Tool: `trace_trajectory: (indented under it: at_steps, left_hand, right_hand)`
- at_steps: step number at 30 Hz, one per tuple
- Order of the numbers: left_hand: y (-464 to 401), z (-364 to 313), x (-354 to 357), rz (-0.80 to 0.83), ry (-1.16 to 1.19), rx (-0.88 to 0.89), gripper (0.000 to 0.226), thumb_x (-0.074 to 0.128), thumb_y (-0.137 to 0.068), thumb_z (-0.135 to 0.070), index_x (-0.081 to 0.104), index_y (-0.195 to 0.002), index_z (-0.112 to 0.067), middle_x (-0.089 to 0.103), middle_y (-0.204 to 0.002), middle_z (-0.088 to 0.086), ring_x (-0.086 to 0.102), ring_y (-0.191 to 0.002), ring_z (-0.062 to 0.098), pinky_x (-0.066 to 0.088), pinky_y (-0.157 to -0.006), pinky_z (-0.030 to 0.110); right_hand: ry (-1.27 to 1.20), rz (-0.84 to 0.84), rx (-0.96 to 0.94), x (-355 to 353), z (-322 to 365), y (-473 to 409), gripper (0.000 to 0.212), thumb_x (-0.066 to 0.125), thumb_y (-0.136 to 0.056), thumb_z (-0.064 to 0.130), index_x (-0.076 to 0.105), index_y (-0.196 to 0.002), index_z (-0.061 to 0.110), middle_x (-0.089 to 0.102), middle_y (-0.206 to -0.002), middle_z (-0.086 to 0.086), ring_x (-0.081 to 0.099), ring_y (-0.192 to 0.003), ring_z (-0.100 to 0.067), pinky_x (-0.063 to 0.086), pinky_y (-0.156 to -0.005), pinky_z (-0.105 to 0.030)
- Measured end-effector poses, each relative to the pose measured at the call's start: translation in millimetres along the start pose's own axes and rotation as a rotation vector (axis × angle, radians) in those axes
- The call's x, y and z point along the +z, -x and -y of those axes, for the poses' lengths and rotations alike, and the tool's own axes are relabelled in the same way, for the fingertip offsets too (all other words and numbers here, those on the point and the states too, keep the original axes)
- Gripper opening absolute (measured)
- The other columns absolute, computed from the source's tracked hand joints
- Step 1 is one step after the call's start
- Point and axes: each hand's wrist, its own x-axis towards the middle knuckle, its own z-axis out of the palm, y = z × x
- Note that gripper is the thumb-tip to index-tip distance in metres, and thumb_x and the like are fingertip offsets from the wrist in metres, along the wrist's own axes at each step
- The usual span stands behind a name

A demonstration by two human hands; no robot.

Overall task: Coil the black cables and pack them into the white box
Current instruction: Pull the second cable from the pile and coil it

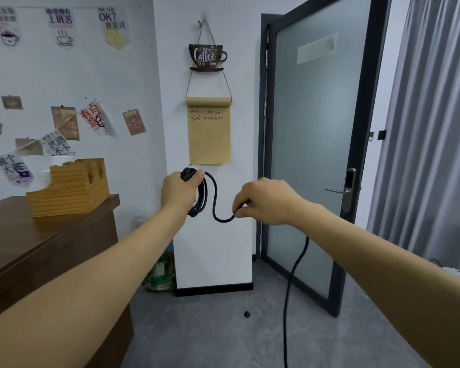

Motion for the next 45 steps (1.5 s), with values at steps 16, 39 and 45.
trace_trajectory:
  at_steps: [16, 39, 45]
  left_hand:
    - [45, -17, 32, 0.567, 0.446, -0.336, 0.039, 0.05, -0.093, -0.048, 0.052, -0.068, -0.018, 0.046, -0.045, -0.008, 0.044, -0.038, 0.005, 0.04, -0.042, 0.017]
    - [5, 13, -14, 0.366, 0.534, -0.393, 0.037, 0.065, -0.087, -0.019, 0.038, -0.062, -0.022, 0.028, -0.039, -0.011, 0.022, -0.03, 0.003, 0.022, -0.031, 0.014]
    - [-10, 16, -31, 0.125, 0.528, -0.374, 0.03, 0.067, -0.086, -0.019, 0.046, -0.065, -0.02, 0.032, -0.037, -0.012, 0.026, -0.03, 0.003, 0.026, -0.034, 0.011]
  right_hand:
    - [-0.646, -0.208, 0.089, 1, -20, -12, 0.02, 0.074, -0.079, 0.031, 0.058, -0.076, 0.018, 0.057, -0.069, 0.005, 0.052, -0.066, -0.014, 0.049, -0.072, -0.04]
    - [-1.131, -0.137, 0.42, 30, -92, 21, 0.02, 0.066, -0.086, 0.013, 0.06, -0.068, 0.01, 0.049, -0.06, -0.004, 0.033, -0.048, -0.012, 0.026, -0.049, -0.024]
    - [-1.084, -0.238, 0.47, 36, -99, 30, 0.01, 0.067, -0.086, 0.011, 0.064, -0.076, 0.011, 0.054, -0.059, -0.002, 0.04, -0.051, -0.012, 0.033, -0.049, -0.022]
